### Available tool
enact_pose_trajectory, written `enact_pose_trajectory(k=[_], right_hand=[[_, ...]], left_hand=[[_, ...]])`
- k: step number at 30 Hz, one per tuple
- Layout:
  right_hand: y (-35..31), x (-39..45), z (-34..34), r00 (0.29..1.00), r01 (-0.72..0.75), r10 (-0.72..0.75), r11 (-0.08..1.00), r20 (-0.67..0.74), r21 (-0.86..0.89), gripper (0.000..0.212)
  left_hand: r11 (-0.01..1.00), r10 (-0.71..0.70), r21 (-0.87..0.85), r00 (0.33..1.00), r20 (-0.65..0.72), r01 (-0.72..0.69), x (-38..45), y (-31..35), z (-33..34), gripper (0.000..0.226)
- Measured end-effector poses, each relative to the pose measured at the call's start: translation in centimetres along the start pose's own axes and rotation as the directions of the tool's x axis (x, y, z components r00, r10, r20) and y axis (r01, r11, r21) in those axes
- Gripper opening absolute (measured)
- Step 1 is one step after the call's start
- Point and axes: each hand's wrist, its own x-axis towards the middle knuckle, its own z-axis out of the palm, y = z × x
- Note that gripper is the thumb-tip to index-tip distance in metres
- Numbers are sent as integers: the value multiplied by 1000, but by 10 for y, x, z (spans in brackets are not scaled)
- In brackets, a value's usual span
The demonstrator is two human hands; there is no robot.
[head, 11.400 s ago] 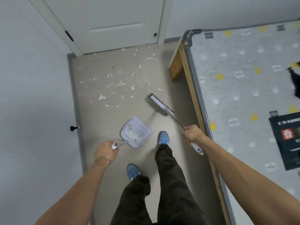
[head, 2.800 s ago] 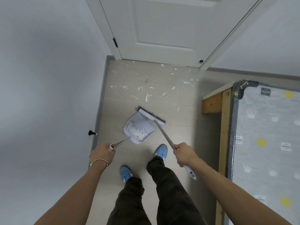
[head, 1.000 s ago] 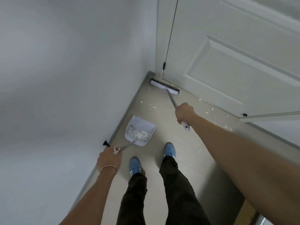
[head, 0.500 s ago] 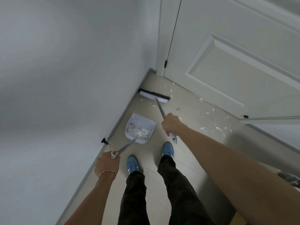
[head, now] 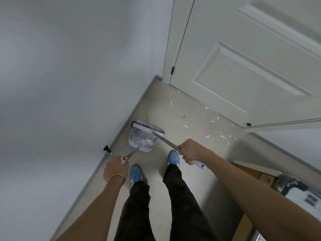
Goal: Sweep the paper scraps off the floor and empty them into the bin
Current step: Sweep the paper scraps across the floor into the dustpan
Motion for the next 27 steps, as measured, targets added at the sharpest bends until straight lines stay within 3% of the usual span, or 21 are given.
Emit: enact_pose_trajectory(k=[5,8,11,14,19,23,27], right_hand=[[15,1,-15,991,-20,36,992,-128,124,29],[17,12,-31,973,1,17,997,-232,80,27],[9,28,-57,959,-1,6,1000,-283,19,10],[1,65,-84,953,-166,178,984,-245,66,35],[-13,97,-111,911,-196,109,963,-398,-187,36],[-25,111,-118,923,-205,165,975,-347,-81,37],[-32,109,-115,959,-108,112,994,-258,29,36]], left_hand=[[998,51,38,999,13,-51,-4,-14,-10,23],[993,83,78,996,20,-84,-4,-13,-15,38],[988,115,103,993,23,-117,-2,1,-20,42],[984,123,129,992,11,-123,5,20,-19,41],[974,160,158,987,19,-161,15,45,-12,41],[965,164,203,986,24,-165,19,56,-10,39],[958,142,252,990,13,-141,18,59,-12,39]])
